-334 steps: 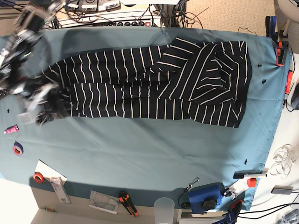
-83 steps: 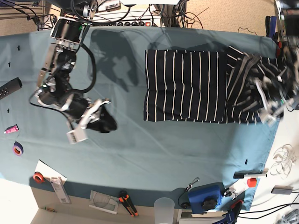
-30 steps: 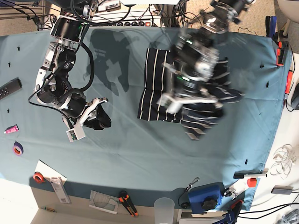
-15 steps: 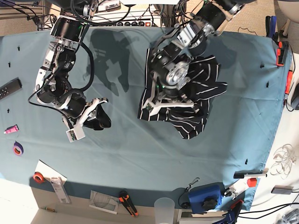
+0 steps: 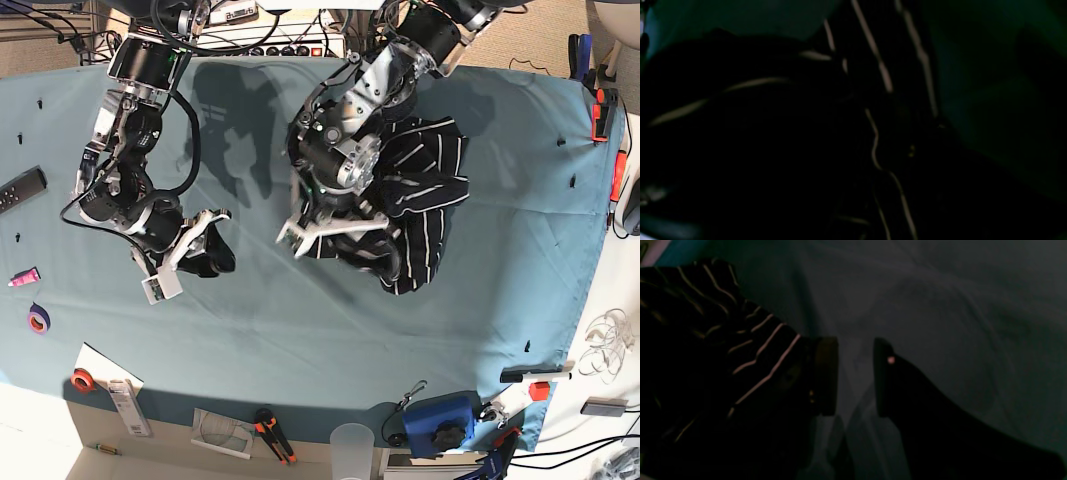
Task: Layout the t-shirt on the table in an organized manner, then fold the t-shirt properly
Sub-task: 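Lift the collar end with the left gripper over the folded stack, then release the shirt and raise the left gripper away, then move the right gripper onto the stack's edge beside the left gripper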
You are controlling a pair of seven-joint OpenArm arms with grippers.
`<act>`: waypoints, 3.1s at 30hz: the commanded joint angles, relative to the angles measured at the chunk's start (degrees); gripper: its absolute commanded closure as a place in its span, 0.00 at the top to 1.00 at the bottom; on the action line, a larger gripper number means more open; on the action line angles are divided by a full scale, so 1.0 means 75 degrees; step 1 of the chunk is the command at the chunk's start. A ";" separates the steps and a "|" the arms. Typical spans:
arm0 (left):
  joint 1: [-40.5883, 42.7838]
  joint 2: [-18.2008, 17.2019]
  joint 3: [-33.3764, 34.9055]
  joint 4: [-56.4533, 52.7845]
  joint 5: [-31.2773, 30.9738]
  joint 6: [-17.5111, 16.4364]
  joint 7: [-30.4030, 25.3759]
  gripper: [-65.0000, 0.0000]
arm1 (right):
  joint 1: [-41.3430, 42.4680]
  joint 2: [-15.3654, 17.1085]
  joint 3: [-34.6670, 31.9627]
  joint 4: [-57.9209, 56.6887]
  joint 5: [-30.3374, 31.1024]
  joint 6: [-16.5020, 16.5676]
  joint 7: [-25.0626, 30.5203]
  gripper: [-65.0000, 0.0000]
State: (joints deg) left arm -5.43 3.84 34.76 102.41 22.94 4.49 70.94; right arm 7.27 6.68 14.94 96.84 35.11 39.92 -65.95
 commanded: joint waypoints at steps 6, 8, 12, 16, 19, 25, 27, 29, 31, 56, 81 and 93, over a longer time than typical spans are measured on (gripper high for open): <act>-0.0122 0.0689 0.0000 0.1087 -0.0632 -0.0009 -0.0388 0.46 | 0.0149 0.0067 0.0009 0.0131 0.0108 0.0010 0.0207 0.28; -0.0146 0.0689 0.0029 0.1090 -0.0711 -0.0239 -0.0434 0.46 | 0.0152 0.0070 0.0009 0.0131 0.0108 0.0010 0.0210 0.28; -0.0216 0.0689 0.0041 0.1113 0.0883 -0.0198 -0.0446 0.46 | 0.0146 0.0087 0.0017 0.0131 -0.0093 0.0010 0.0227 0.28; -0.0548 0.0396 -0.0052 0.1157 0.2419 0.1000 -0.0449 0.46 | 0.0149 0.0085 0.0017 0.0131 -0.0149 0.0010 0.0233 0.28; -0.0580 0.0140 -0.0714 0.1154 0.2562 0.1230 -0.0431 0.45 | 0.0149 0.0087 0.0017 0.0131 -0.0154 0.0010 0.0230 0.28; -0.0160 -0.0635 -0.2946 0.1154 0.1323 0.0688 -0.0315 0.19 | 0.0149 0.0085 0.0017 0.0131 -0.0175 0.0010 0.0233 0.28; 0.0111 -0.0938 -0.3462 0.1157 0.0731 0.0353 -0.0318 0.11 | 0.0152 0.0085 0.0017 0.0131 -0.0175 0.0010 0.0286 0.28; 0.0396 -0.1224 -0.3774 0.1174 0.0224 0.0090 -0.0315 0.05 | 0.0149 0.0085 0.0017 0.0131 -0.0175 0.0010 0.0428 0.28; 0.0679 -0.1486 -0.3908 0.1288 -0.0216 -0.0189 -0.0318 0.02 | 0.0152 0.0082 0.0015 0.0131 -0.0175 0.0010 0.0574 0.28; 0.3923 -0.1591 -0.3905 0.3346 -0.5951 -0.2296 -0.0245 0.00 | 0.0152 0.0085 0.0006 0.0131 -0.0067 0.0010 0.0679 0.28; 0.3844 -0.0568 -0.3858 0.1967 -0.6207 -0.3089 -0.2532 0.00 | 0.0938 -0.0536 -0.3780 0.0128 0.0495 0.0010 0.1090 0.28; 0.3276 -0.0557 -0.3372 0.2751 -0.6481 -0.2751 -0.1378 0.00 | 0.1093 -0.0659 -0.3780 -0.1247 -0.0038 0.0010 0.1580 0.28</act>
State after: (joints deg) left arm 19.31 -0.69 9.34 121.95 -24.80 -15.75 61.67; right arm 13.85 1.89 -13.56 86.46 33.91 39.94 -55.66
